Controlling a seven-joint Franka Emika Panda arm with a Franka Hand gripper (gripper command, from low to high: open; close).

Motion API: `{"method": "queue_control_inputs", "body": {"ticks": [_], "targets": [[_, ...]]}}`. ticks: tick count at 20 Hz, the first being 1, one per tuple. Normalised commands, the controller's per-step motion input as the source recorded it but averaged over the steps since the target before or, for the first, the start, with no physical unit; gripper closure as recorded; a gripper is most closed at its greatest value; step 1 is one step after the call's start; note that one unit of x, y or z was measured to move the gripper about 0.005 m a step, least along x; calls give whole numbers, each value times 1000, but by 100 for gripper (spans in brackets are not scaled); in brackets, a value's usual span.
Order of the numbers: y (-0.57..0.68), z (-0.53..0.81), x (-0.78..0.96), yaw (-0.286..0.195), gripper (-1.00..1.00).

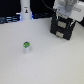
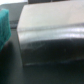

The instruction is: Open the kcup holder, insert the kcup into the holder, and close the kcup holder

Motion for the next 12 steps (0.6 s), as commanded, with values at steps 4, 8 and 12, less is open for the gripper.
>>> {"method": "queue_control_inputs", "body": {"ticks": [4, 8, 12], "targets": [[0, 1, 16, -4, 100], [3, 2, 34, -4, 100], [8, 0, 28, -5, 100]]}}
